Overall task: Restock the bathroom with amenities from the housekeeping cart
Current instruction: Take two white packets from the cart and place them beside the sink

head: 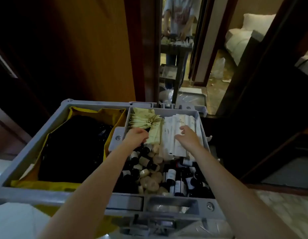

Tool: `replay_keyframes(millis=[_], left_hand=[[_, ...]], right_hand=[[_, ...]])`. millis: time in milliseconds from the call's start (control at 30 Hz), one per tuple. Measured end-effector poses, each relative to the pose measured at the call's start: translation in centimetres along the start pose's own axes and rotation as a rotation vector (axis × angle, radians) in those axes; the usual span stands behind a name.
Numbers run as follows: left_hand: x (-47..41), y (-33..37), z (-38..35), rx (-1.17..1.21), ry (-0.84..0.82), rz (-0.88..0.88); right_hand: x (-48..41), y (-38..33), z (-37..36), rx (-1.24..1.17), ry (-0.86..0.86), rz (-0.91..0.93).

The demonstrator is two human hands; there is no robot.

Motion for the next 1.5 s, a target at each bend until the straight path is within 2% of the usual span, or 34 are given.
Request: replay_keyframes(millis=[200,267,367,500,633,700,767,833,900,1000,1067,1200,1267,1400,1500], left_hand=[[-2.9,-1.7,-3.2,-0.053,-0.140,0.046],[-3.7,-1.8,-3.7,-0.045,-0.157,0.045],[-4.3,-1.8,-4.2,-0.022,-0.164,0.034],[-4.6,-1.7,-4.4,-0.007,-0.153,0.034],[-4.7,-1.2,-4.7,0.035,-0.108,0.036],[-4.4,-0.6,-5.1,0.059,-0.092,0.029],[-4.2,0.3,-5.6,0.090,-0.081,0.018],[-4.0,1.0,-6.2,0.172,-0.084,0.024],[-4.0,1.2,-6.8,0.286,-0.095,0.063],[-4.0,1.3,-6.3,0.466,-0.026,0.098],[-4.3,1.2,-5.3,0.478,0.040,0.061],[-4.6,0.9,-4.1,0.591,0.071,0.067],[-4.8,0.7,-3.4,0.603,0.092,0.112],[-4.3,0.6,-1.9,0.582,0.133,0.148],[-3.9,-0.4,-1.1,0.642,0.167,0.205]], right_hand=[[-0.6,0.9,-0.7,0.366,0.105,-0.148],[-0.7,1.0,-0.6,0.385,0.163,-0.203],[-0.8,1.7,-0.5,0.287,0.196,-0.267],[-1.4,2.4,-0.1,0.264,0.152,-0.238],[-1.6,3.2,0.7,-0.003,0.168,-0.193],[-1.5,2.8,1.6,-0.191,0.244,-0.130],[-1.2,1.7,2.4,-0.273,0.265,-0.044],[-0.7,-0.2,2.0,-0.325,0.139,0.043],[0.2,-2.1,0.0,-0.387,-0.101,0.117],[2.0,-5.0,-2.3,-0.260,-0.299,0.308],[2.4,-5.9,-3.0,-0.147,-0.311,0.378],[1.4,-5.5,-3.1,0.039,-0.299,0.379],[0.3,-4.6,-2.2,0.037,-0.262,0.308],[-1.9,-0.4,1.4,0.208,0.061,0.021],[-2.1,1.1,-0.2,0.407,-0.016,-0.054]])
Point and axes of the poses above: each hand's wrist, its own x-axis away from the middle knuckle, its own z-axis out of the back of the hand, y = z × x, the point moved 10 cm from there along -x, towards the middle knuckle, and after that the axes turned 15 degrees about x, right-handed, at the moved point
